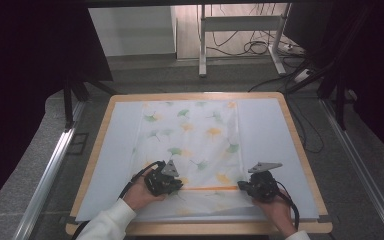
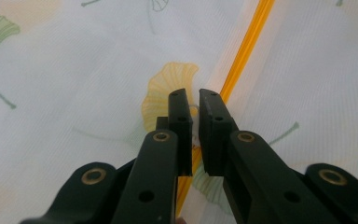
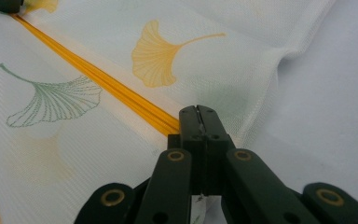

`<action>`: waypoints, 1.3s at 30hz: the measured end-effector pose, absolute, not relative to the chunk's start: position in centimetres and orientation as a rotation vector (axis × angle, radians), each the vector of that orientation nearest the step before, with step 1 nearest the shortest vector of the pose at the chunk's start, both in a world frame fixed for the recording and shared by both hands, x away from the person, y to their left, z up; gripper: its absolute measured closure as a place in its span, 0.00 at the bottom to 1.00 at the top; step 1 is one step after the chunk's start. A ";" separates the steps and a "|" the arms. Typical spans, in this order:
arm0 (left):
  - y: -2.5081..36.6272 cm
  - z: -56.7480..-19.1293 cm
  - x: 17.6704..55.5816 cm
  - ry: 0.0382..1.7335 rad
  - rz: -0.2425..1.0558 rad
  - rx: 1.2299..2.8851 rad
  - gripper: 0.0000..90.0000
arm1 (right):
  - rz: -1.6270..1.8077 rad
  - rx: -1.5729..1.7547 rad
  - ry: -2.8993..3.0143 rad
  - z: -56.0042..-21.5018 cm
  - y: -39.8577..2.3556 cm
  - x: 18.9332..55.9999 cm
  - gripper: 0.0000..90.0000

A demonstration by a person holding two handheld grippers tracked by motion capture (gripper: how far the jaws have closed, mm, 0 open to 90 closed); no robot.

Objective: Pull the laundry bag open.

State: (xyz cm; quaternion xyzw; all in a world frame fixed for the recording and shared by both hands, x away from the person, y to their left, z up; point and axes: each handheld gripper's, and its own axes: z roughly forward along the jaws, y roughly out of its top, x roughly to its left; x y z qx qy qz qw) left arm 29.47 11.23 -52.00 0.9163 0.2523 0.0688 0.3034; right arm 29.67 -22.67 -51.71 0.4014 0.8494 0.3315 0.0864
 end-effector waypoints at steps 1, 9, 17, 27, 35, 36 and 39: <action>11.4 -52.0 29.4 0.672 0.185 2.428 0.94 | 0.988 1.194 2.531 -51.7 -22.7 29.7 0.99; 12.6 -52.1 29.2 0.709 0.188 2.418 0.94 | 0.988 1.201 2.528 -51.7 -22.7 29.6 0.99; 13.9 -52.1 29.0 0.737 0.208 2.416 0.94 | 0.989 1.199 2.527 -51.7 -22.7 29.6 0.99; 14.9 -52.1 28.9 0.768 0.211 2.403 0.94 | 0.990 1.195 2.529 -51.7 -22.7 29.6 0.99; 15.5 -52.2 28.8 0.790 0.207 2.392 0.94 | 0.996 1.193 2.531 -51.7 -22.8 29.6 0.99; 15.5 -52.2 28.8 0.794 0.209 2.390 0.94 | 0.996 1.193 2.531 -51.7 -22.8 29.6 0.99; 15.7 -52.3 28.7 0.797 0.218 2.388 0.94 | 0.998 1.192 2.531 -51.8 -22.8 29.6 0.99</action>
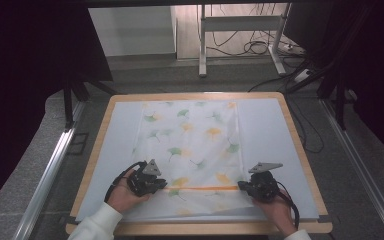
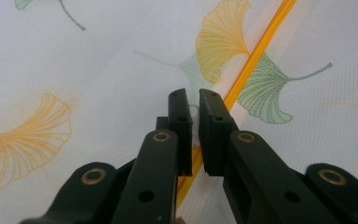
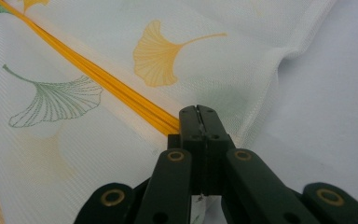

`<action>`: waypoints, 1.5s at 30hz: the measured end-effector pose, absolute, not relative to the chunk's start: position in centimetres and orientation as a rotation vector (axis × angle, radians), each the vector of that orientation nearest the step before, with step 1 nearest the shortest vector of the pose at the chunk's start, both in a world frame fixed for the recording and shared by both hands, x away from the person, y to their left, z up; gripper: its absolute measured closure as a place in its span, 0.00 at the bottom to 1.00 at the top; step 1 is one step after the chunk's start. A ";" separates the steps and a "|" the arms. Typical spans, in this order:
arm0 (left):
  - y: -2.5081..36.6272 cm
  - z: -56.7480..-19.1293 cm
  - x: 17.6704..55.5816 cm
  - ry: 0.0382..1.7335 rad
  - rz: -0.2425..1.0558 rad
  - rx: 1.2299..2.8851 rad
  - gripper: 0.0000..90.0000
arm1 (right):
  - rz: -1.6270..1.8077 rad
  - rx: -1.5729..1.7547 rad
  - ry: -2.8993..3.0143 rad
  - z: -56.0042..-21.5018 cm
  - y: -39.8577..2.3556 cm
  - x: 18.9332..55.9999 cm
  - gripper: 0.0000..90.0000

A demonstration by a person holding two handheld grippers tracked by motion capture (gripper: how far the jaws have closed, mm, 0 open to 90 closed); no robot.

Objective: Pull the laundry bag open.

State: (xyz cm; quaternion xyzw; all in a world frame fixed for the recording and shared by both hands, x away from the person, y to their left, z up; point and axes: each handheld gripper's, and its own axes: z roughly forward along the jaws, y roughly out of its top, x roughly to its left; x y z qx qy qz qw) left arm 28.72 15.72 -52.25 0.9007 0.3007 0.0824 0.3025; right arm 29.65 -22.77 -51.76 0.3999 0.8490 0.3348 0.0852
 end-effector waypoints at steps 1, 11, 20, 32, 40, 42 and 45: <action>15.8 -52.2 28.7 0.797 0.218 2.389 0.94 | 0.998 1.194 2.532 -51.7 -22.8 29.6 0.99; 16.6 -52.3 28.4 0.836 0.234 2.380 0.94 | 0.991 1.191 2.534 -51.7 -22.7 29.6 0.99; 17.9 -52.4 28.0 0.874 0.252 2.375 0.94 | 0.989 1.177 2.541 -51.7 -22.8 29.7 0.99; 19.8 -52.4 27.3 0.924 0.292 2.371 0.94 | 0.974 1.164 2.560 -51.7 -22.8 29.7 0.99; 21.4 -52.5 26.9 0.954 0.301 2.356 0.94 | 0.980 1.172 2.559 -51.7 -23.0 29.7 0.99; 21.8 -52.5 26.9 0.960 0.304 2.360 0.94 | 0.977 1.171 2.559 -51.7 -22.9 29.7 0.99; 22.3 -52.5 26.8 0.972 0.311 2.355 0.94 | 0.979 1.172 2.560 -51.7 -23.0 29.7 0.99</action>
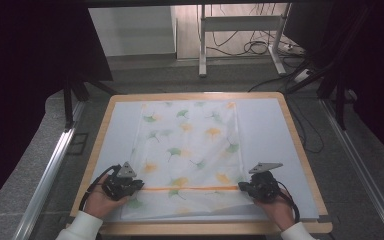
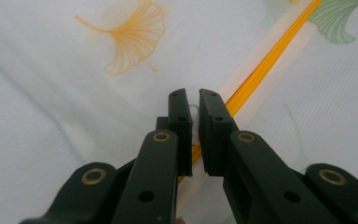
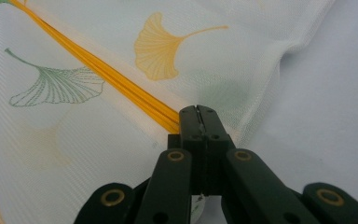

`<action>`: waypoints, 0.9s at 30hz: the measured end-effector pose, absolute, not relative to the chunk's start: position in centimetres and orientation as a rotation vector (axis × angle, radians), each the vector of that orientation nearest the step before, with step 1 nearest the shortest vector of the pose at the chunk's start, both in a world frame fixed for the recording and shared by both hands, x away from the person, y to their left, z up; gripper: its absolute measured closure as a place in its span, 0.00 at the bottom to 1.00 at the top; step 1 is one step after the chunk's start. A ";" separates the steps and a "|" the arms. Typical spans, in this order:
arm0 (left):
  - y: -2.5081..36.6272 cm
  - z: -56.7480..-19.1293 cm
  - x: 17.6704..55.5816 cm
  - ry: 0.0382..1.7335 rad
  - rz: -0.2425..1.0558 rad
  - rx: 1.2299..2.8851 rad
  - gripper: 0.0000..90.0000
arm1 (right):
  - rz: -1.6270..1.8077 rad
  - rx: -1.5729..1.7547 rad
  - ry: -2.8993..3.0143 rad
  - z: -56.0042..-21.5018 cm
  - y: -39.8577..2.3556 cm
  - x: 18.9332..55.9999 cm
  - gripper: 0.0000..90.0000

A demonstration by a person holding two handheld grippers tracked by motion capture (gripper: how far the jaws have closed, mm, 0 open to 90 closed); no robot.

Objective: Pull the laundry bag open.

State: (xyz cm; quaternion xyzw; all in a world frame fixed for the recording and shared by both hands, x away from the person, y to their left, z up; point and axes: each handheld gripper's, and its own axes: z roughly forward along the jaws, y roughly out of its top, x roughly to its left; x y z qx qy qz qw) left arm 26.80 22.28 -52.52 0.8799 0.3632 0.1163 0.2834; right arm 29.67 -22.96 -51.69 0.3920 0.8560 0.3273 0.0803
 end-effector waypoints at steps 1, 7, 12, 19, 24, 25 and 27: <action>22.4 -52.5 26.7 0.976 0.316 2.356 0.94 | 0.978 1.173 2.560 -51.7 -23.0 29.7 0.99; 22.7 -52.4 26.5 0.980 0.346 2.373 0.94 | 0.974 1.176 2.561 -51.7 -22.9 29.7 0.99; 23.1 -52.4 26.4 0.990 0.345 2.372 0.94 | 0.976 1.175 2.562 -51.7 -22.9 29.7 0.99; 24.0 -52.5 26.2 0.999 0.337 2.357 0.94 | 0.978 1.179 2.564 -51.7 -23.0 29.7 0.99; 24.1 -52.3 26.1 0.998 0.332 2.359 0.94 | 0.973 1.181 2.560 -51.7 -22.9 29.7 0.99; 24.1 -52.3 26.0 0.999 0.330 2.358 0.94 | 0.970 1.180 2.559 -51.7 -22.9 29.7 0.99; 24.2 -52.3 26.0 0.993 0.326 2.359 0.94 | 0.971 1.179 2.559 -51.7 -22.9 29.7 0.99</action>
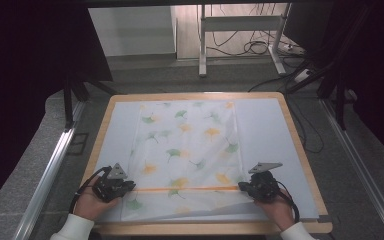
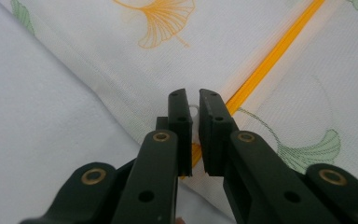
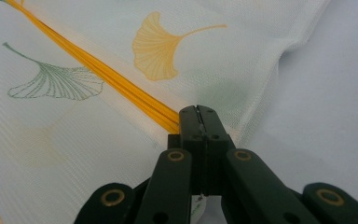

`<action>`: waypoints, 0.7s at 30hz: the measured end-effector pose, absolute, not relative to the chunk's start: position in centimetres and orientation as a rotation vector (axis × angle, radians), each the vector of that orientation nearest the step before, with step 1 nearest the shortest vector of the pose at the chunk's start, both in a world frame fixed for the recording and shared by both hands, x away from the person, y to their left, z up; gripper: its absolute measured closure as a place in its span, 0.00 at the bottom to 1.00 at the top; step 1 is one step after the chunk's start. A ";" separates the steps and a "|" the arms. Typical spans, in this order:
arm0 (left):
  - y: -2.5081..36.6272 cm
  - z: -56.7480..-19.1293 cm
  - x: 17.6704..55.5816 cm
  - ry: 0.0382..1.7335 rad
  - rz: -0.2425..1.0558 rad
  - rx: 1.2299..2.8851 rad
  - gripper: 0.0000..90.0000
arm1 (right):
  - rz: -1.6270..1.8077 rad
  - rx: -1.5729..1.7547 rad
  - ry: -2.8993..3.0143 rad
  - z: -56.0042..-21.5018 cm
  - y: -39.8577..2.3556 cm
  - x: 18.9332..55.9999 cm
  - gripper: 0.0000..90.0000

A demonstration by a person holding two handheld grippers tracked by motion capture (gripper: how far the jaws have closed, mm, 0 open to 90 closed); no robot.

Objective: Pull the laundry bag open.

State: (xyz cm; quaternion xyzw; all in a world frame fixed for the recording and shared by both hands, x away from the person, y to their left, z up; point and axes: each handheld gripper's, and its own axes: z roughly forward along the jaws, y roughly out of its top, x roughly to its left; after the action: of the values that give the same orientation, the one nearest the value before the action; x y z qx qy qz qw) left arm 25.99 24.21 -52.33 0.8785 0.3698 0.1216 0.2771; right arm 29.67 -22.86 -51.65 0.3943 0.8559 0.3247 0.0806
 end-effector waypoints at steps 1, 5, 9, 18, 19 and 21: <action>24.3 -52.4 26.0 0.998 0.334 2.365 0.94 | 0.970 1.179 2.559 -51.7 -22.9 29.7 0.99; 24.7 -52.4 25.8 1.003 0.331 2.354 0.94 | 0.971 1.178 2.559 -51.7 -22.9 29.7 0.99; 25.3 -52.4 25.7 1.011 0.322 2.337 0.94 | 0.970 1.180 2.559 -51.7 -22.9 29.7 0.99; 25.6 -52.5 25.5 1.001 0.319 2.334 0.94 | 0.968 1.180 2.559 -51.6 -22.8 29.7 0.99; 25.6 -52.5 25.5 1.001 0.319 2.335 0.94 | 0.968 1.179 2.559 -51.6 -22.8 29.7 0.99; 25.5 -52.6 25.6 1.000 0.325 2.335 0.94 | 0.968 1.178 2.559 -51.6 -22.8 29.7 0.99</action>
State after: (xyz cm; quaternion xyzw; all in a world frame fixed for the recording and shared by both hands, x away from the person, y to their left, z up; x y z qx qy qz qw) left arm 25.57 25.46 -52.59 0.8736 0.3742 0.1217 0.2862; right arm 29.66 -22.83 -51.64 0.3942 0.8562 0.3239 0.0813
